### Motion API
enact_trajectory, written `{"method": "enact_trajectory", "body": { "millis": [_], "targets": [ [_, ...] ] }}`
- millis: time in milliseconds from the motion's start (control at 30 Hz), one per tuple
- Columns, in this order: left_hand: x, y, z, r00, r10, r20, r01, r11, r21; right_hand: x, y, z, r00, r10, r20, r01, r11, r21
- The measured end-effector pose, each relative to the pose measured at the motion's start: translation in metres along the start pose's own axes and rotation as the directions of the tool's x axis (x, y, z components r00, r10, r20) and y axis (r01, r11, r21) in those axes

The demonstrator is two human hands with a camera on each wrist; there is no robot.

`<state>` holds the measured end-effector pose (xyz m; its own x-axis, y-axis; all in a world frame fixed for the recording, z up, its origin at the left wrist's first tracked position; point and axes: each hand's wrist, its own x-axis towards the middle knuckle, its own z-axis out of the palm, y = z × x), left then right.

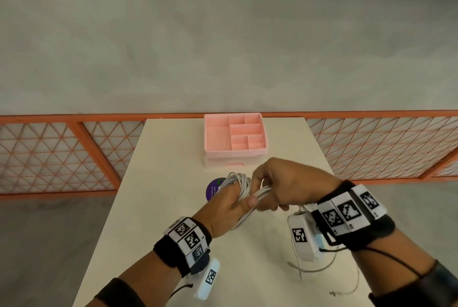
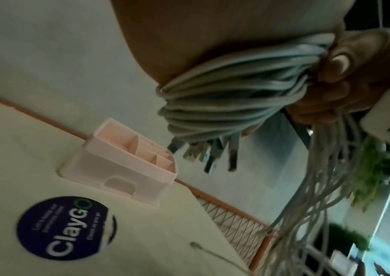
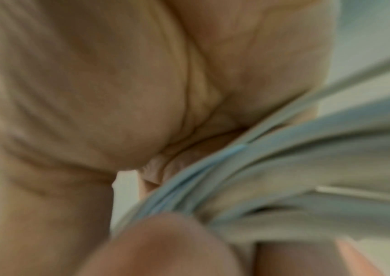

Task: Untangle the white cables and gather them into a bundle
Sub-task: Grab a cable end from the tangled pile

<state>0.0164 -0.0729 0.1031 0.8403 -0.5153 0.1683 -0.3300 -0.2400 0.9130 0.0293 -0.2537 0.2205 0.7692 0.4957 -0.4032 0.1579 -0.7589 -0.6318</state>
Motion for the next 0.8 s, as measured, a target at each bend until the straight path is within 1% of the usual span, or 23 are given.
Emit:
{"method": "enact_trajectory", "body": {
  "millis": [67,100,167,200,233,267,333,367,467,533,600,667,700,733,767,800],
  "targets": [
    [0.001,0.007,0.004,0.995,-0.031,0.100,0.042,0.993,-0.109,0.003,0.001,-0.013,0.999,-0.021,-0.024,0.022,0.999,0.027],
    [0.001,0.009,0.006,0.989,-0.075,0.131,0.091,0.988,-0.127,0.005,0.003,-0.019,0.999,-0.030,-0.032,0.032,0.998,0.060],
    [0.003,0.011,0.007,0.969,-0.212,0.124,0.230,0.959,-0.165,0.008,0.007,-0.027,0.998,-0.051,-0.039,0.056,0.989,0.139],
    [0.005,0.010,0.006,0.956,-0.269,0.118,0.289,0.934,-0.210,0.011,0.010,-0.030,0.997,-0.062,-0.044,0.069,0.982,0.174],
    [0.006,0.012,0.005,0.946,-0.294,0.139,0.322,0.905,-0.279,0.014,0.013,-0.031,0.996,-0.072,-0.053,0.081,0.975,0.206],
    [0.007,0.013,0.005,0.943,-0.286,0.171,0.329,0.880,-0.344,0.018,0.018,-0.031,0.995,-0.081,-0.065,0.094,0.967,0.235],
    [0.008,0.021,0.003,0.950,-0.229,0.213,0.304,0.833,-0.462,0.025,0.026,-0.029,0.990,-0.106,-0.094,0.130,0.945,0.300],
    [0.009,0.023,0.003,0.950,-0.215,0.227,0.305,0.796,-0.523,0.029,0.030,-0.026,0.986,-0.122,-0.117,0.156,0.926,0.345],
    [0.009,0.028,0.002,0.946,-0.203,0.253,0.324,0.633,-0.703,0.041,0.046,-0.012,0.956,-0.153,-0.251,0.261,0.834,0.487],
    [0.011,0.029,0.003,0.949,-0.175,0.262,0.315,0.524,-0.791,0.046,0.054,0.004,0.931,-0.146,-0.334,0.313,0.790,0.527],
    [0.014,0.030,0.004,0.950,-0.140,0.279,0.312,0.419,-0.853,0.050,0.058,0.021,0.926,-0.128,-0.356,0.324,0.754,0.571],
    [0.016,0.030,0.007,0.946,-0.108,0.305,0.323,0.300,-0.897,0.050,0.058,0.032,0.934,-0.104,-0.341,0.326,0.642,0.694],
    [0.017,0.030,0.008,0.944,-0.089,0.318,0.330,0.256,-0.909,0.049,0.056,0.034,0.936,-0.090,-0.340,0.324,0.593,0.737],
    [0.017,0.030,0.010,0.944,-0.074,0.323,0.331,0.236,-0.914,0.048,0.054,0.035,0.938,-0.080,-0.338,0.321,0.571,0.756],
    [0.017,0.029,0.011,0.946,-0.065,0.317,0.323,0.237,-0.916,0.047,0.053,0.035,0.938,-0.076,-0.339,0.319,0.572,0.755],
    [0.017,0.029,0.011,0.951,-0.067,0.302,0.309,0.261,-0.915,0.046,0.052,0.034,0.935,-0.077,-0.345,0.322,0.585,0.744]
  ]
}}
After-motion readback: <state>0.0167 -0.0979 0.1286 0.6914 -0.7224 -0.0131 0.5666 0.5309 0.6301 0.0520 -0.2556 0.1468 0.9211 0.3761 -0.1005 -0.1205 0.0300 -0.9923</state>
